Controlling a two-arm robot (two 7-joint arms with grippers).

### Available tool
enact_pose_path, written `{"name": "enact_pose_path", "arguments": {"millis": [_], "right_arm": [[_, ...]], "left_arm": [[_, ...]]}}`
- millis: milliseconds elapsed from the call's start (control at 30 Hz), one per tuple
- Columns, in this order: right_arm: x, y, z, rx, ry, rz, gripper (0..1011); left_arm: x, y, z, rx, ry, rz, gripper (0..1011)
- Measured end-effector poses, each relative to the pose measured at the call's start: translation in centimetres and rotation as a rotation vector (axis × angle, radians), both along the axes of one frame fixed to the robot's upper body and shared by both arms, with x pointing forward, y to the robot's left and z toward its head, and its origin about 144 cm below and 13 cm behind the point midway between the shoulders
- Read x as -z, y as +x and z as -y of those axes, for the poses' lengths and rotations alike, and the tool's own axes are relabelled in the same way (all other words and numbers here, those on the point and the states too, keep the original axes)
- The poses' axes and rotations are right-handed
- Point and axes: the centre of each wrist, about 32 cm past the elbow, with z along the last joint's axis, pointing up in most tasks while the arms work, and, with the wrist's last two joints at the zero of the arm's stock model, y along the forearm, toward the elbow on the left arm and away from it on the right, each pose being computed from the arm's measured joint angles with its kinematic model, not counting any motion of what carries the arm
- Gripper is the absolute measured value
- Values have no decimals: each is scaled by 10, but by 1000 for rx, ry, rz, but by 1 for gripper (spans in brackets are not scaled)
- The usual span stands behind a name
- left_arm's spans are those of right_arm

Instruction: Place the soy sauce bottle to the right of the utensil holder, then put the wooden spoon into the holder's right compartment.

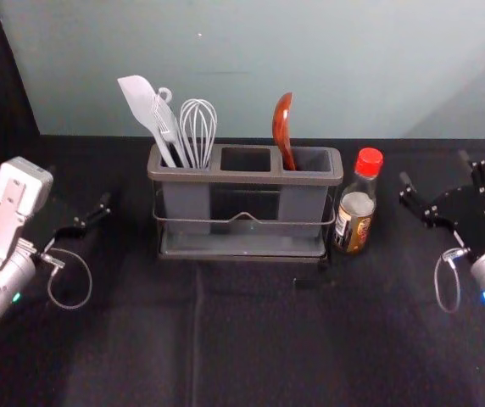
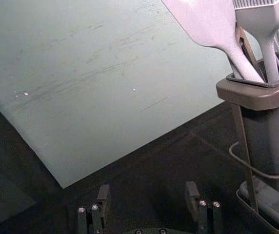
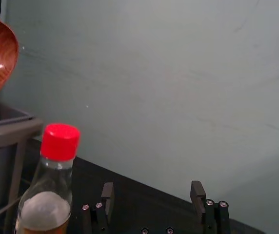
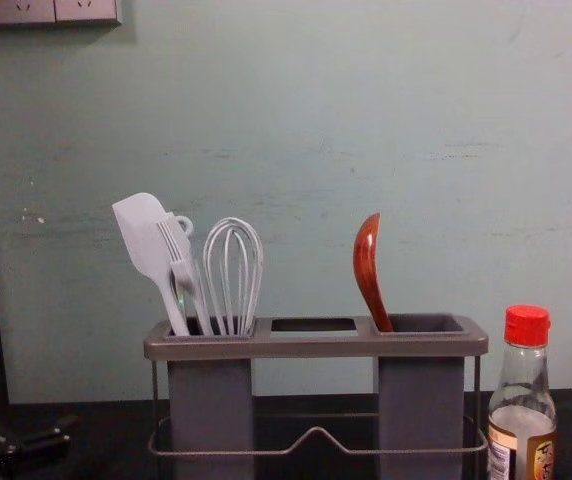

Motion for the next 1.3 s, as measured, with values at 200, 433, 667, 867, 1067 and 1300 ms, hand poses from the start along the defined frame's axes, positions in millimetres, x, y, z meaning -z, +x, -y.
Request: {"name": "enact_pose_path", "arguments": {"millis": [200, 433, 667, 867, 1067, 1300], "right_arm": [[4, 3, 3, 11, 19, -1, 1002], [0, 15, 5, 12, 44, 1, 1002], [-4, 26, 3, 2, 54, -4, 1002], [-4, 25, 3, 2, 53, -4, 1002], [-4, 24, 3, 2, 53, -4, 1002], [-4, 24, 4, 3, 52, -4, 1002]], "left_arm": [[0, 0, 0, 0, 0, 0, 1000], [0, 0, 0, 0, 0, 0, 1000], [0, 0, 0, 0, 0, 0, 1000], [0, 0, 0, 0, 0, 0, 1000], [0, 0, 0, 0, 0, 0, 1000], [0, 0, 0, 0, 0, 0, 1000]]}}
